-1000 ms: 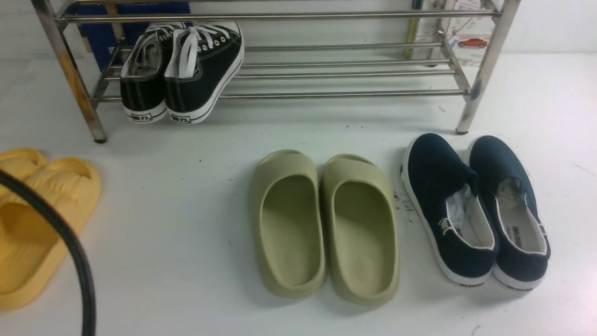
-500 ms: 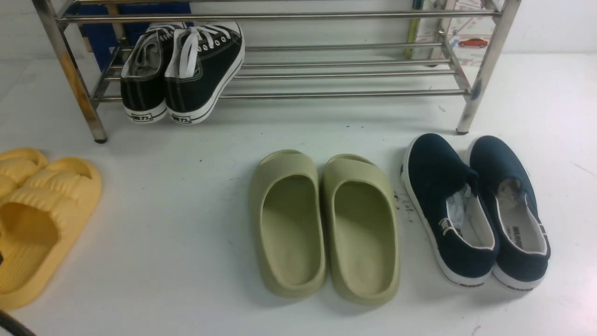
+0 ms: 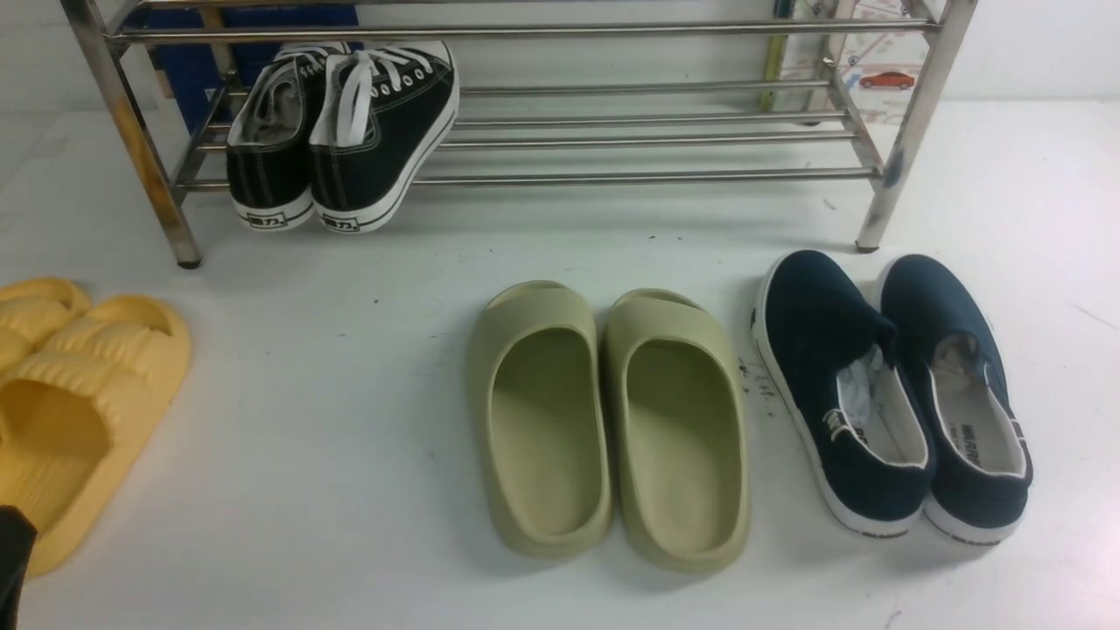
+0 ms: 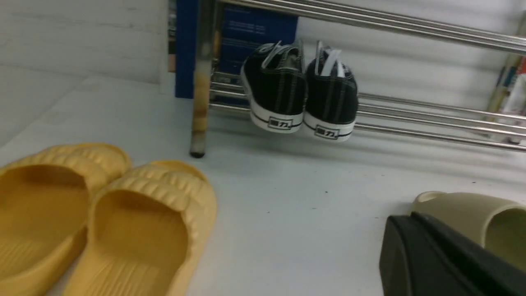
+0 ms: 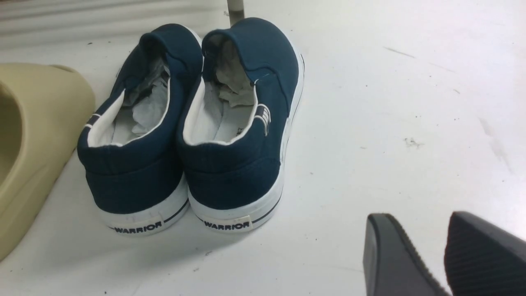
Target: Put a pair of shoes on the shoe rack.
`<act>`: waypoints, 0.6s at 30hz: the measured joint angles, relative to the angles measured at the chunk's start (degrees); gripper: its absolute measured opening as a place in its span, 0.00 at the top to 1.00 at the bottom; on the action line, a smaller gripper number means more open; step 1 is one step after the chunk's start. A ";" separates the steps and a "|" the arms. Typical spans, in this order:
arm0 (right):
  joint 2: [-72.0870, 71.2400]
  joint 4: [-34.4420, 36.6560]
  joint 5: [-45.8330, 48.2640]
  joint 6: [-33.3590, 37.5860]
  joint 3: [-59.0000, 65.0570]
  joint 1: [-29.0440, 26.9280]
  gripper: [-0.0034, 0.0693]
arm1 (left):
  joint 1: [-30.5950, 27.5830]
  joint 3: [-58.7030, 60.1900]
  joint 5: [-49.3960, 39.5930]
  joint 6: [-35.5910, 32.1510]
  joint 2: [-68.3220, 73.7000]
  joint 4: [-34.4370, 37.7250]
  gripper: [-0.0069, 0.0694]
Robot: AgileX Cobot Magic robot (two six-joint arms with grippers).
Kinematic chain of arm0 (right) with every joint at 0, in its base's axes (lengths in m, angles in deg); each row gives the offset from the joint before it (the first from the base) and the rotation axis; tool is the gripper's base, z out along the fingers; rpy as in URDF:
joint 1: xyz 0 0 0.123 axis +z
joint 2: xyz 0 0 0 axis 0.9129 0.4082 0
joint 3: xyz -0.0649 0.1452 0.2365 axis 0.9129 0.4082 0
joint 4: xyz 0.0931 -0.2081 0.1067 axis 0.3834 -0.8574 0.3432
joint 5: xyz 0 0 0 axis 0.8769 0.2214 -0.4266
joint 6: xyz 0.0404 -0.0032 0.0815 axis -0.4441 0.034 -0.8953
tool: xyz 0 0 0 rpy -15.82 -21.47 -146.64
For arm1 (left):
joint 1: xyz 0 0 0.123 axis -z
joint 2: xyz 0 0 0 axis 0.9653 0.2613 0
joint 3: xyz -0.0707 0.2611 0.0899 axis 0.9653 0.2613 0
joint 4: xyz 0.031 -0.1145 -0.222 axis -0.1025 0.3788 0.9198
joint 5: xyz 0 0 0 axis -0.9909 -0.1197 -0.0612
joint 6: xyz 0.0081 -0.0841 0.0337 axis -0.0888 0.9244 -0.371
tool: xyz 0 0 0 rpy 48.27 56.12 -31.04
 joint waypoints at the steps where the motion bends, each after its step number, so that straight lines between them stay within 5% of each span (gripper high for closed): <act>1: 0.00 0.00 0.00 0.00 0.00 0.00 0.62 | -0.59 0.83 -0.41 0.00 -0.22 0.00 0.93; 18: 0.00 0.00 0.00 0.00 0.00 0.00 0.62 | -1.03 3.64 -11.79 4.49 -0.29 -1.16 0.93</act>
